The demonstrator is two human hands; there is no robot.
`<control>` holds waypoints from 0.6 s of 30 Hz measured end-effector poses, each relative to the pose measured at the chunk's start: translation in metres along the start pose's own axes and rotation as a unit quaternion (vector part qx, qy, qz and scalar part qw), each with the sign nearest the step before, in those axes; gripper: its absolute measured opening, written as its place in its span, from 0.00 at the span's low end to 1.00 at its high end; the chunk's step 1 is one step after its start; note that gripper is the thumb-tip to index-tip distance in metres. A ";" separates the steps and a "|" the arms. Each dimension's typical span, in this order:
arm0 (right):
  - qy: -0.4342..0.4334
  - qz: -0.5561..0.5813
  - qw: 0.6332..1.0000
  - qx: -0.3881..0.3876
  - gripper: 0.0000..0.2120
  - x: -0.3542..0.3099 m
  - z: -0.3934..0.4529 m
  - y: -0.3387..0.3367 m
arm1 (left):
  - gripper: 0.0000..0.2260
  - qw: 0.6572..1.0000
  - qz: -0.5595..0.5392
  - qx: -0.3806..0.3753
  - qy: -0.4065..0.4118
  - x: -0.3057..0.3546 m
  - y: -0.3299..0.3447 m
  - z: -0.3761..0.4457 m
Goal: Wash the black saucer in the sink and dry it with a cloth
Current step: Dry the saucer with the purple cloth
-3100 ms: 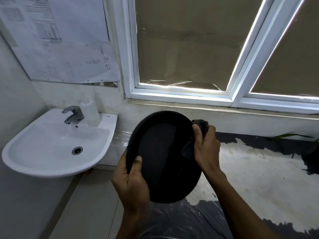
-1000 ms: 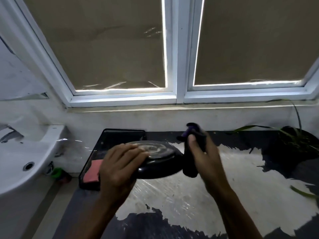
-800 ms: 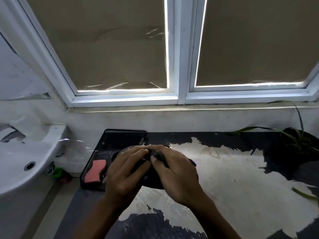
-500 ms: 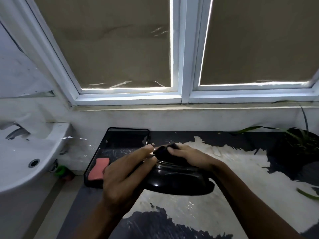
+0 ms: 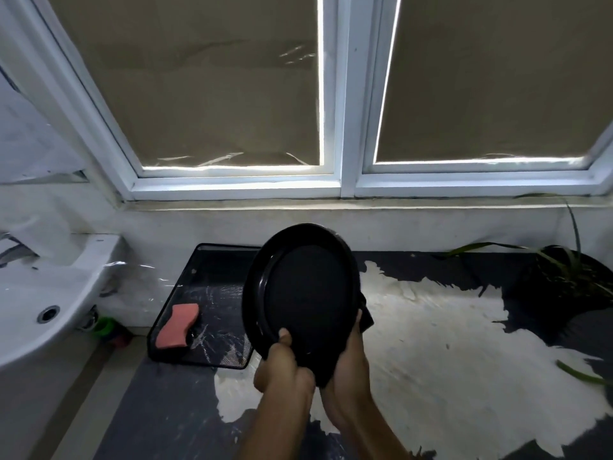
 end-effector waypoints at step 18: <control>-0.183 -0.380 0.897 0.130 0.12 -0.012 0.030 -0.015 | 0.07 0.882 0.307 -0.057 0.354 0.024 -0.041 0.045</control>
Point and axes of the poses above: each hand's wrist, its own z-axis towards the middle knuckle, its own y-axis out of the palm, x = y × z, the point moved 1 cm from there along z, towards the middle knuckle, and after that the axes turned 12 degrees about -z, right-handed, at the moved point
